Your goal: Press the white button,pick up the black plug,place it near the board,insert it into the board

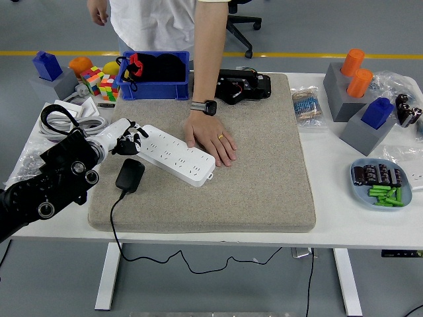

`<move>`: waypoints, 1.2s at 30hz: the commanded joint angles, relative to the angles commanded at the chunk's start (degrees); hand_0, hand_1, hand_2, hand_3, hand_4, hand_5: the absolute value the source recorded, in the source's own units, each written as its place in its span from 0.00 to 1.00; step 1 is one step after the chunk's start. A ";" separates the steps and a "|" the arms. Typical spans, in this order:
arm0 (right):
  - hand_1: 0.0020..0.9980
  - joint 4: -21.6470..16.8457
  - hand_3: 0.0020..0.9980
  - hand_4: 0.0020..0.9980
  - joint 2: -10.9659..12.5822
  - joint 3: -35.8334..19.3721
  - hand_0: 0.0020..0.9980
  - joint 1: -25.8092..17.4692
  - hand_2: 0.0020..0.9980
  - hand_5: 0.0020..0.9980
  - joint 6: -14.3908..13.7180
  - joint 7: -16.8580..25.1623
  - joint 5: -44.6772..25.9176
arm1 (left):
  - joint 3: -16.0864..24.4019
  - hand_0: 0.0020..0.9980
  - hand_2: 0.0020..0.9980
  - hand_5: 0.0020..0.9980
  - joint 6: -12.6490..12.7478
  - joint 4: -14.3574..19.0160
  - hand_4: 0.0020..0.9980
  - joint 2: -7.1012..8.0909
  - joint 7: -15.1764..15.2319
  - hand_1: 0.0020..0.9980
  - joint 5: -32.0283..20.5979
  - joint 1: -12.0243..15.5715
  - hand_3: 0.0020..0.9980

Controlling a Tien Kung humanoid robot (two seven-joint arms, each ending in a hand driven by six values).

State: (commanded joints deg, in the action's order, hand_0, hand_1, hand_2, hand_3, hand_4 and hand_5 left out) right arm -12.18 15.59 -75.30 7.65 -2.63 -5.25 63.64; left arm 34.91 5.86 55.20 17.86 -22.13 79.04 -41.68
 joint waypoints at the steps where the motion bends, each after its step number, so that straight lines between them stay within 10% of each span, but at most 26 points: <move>1: 0.59 -0.02 0.59 0.66 0.00 0.02 0.62 0.02 0.59 0.41 0.00 0.01 -0.04 | -0.16 0.00 0.02 0.00 -0.01 -0.09 0.06 -0.08 -0.05 0.00 0.00 -0.12 0.65; 36: 0.59 0.00 0.58 0.66 -0.10 0.18 0.62 0.01 0.59 0.41 -0.04 0.01 -0.10 | -1.08 0.00 0.02 0.00 0.70 -3.39 0.09 -1.09 0.04 0.00 1.17 -0.73 0.65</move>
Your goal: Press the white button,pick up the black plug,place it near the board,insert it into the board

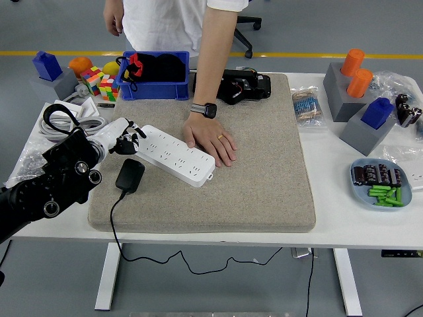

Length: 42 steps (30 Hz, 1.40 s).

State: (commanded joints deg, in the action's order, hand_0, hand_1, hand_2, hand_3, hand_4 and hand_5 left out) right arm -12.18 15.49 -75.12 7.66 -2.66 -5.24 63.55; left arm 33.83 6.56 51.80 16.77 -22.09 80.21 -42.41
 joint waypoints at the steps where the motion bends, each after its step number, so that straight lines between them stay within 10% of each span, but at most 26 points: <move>1: 0.59 -0.01 0.58 0.66 0.02 0.00 0.62 -0.01 0.59 0.41 0.00 0.01 -0.01 | -0.33 0.00 0.02 0.00 -0.02 -0.22 0.09 -0.02 -0.03 0.00 -0.06 0.00 0.65; 15: 0.59 -0.02 0.58 0.66 0.03 -0.03 0.62 -0.02 0.59 0.41 -0.04 0.03 -0.03 | -0.33 0.00 0.02 0.00 0.15 -0.07 0.10 -0.28 0.21 0.00 0.27 0.16 0.65; 29: 0.59 -0.07 0.58 0.66 -0.17 0.22 0.62 -0.17 0.59 0.41 -0.03 0.02 0.09 | 11.62 0.00 0.04 0.00 3.19 14.26 0.10 2.32 4.06 0.00 7.48 5.48 0.65; 30: 0.59 -0.09 0.58 0.66 -0.17 0.23 0.62 -0.18 0.59 0.41 -0.03 0.03 0.09 | 12.01 0.08 0.19 0.00 3.38 14.96 0.51 2.42 4.37 0.07 7.69 5.93 0.67; 35: 0.59 -0.13 0.58 0.66 -0.36 0.43 0.62 -0.24 0.59 0.41 -0.04 0.01 0.01 | 16.62 0.08 0.19 0.00 4.81 22.37 0.51 3.67 5.80 0.07 11.12 11.75 0.67; 36: 0.59 -0.11 0.58 0.66 -0.41 0.44 0.62 -0.29 0.59 0.40 -0.03 0.00 0.06 | 17.12 0.46 0.58 0.05 5.13 23.66 0.77 3.89 5.92 0.63 12.02 12.84 0.72; 41: 0.59 -0.11 0.58 0.66 -0.50 0.42 0.62 -0.35 0.59 0.40 -0.06 0.01 0.16 | 19.55 0.46 0.58 0.05 6.29 27.32 0.77 4.64 6.27 0.63 15.54 17.99 0.72; 42: 0.59 -0.15 0.58 0.66 -0.50 0.51 0.62 -0.29 0.59 0.40 -0.06 0.02 0.13 | 20.21 0.77 0.78 0.21 6.45 27.74 0.96 4.65 6.54 0.83 15.92 19.14 0.84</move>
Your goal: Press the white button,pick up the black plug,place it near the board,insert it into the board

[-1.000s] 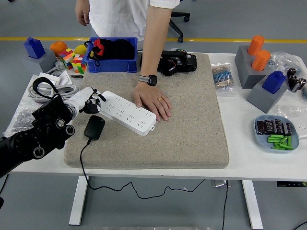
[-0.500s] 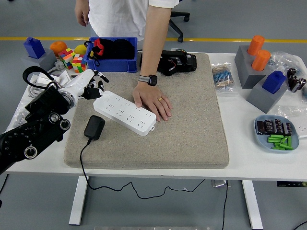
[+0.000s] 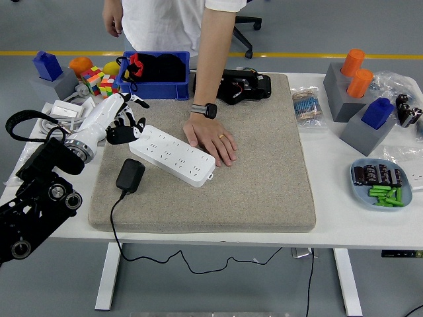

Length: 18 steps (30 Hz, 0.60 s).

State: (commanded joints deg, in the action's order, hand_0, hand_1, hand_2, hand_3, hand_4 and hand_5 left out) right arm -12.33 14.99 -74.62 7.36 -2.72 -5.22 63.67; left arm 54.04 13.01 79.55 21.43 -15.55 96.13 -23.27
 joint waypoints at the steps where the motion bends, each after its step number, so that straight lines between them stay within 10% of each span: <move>1: 0.59 -0.05 0.58 0.66 0.02 0.11 0.62 0.08 0.59 0.40 0.00 0.02 -0.04 | 0.70 0.77 0.78 0.21 0.38 0.48 0.96 -0.04 0.33 0.83 0.49 1.32 0.84; 18: 0.59 -0.14 0.58 0.66 0.18 0.91 0.62 0.13 0.59 0.41 -0.03 0.09 -0.08 | -0.18 0.91 0.90 0.47 7.18 6.20 1.00 -1.10 -6.99 0.94 10.94 12.44 0.94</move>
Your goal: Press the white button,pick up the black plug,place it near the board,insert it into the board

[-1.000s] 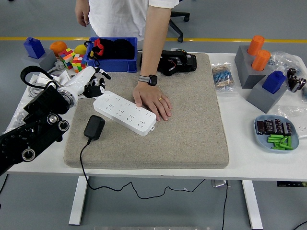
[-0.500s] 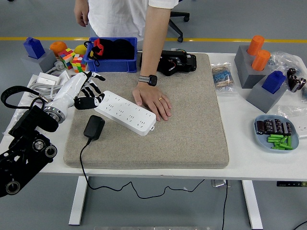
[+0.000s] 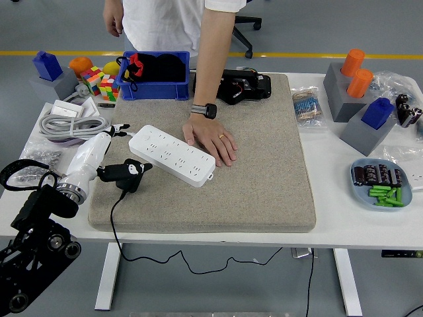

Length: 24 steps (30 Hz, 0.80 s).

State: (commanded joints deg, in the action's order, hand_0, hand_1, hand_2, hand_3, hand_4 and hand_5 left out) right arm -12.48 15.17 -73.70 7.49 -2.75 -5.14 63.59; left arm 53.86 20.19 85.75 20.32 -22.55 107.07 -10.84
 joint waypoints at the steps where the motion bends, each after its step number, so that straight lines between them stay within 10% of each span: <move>1: 0.59 0.01 0.58 0.66 0.03 0.02 0.62 0.01 0.59 0.41 0.00 0.00 -0.02 | -0.54 0.91 0.90 0.47 0.78 0.09 1.00 -0.04 -0.86 0.94 0.94 0.23 0.94; 10: 0.59 -0.02 0.58 0.66 0.08 0.15 0.62 -0.18 0.59 0.40 0.08 0.07 -0.14 | -4.89 0.86 0.85 0.47 7.40 -2.12 1.00 -1.76 -5.10 0.88 5.83 0.73 0.92; 24: 0.59 0.06 0.58 0.66 -0.14 -0.36 0.62 -0.39 0.59 0.40 0.01 0.07 0.01 | -6.55 0.83 0.78 0.39 8.62 -9.26 1.00 -3.95 -7.78 0.82 6.42 -0.97 0.85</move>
State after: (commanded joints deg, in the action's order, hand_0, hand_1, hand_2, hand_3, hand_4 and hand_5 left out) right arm -12.42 15.04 -74.07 7.10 -2.74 -5.07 63.60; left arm 47.31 28.82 76.49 16.37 -30.33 113.48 -11.81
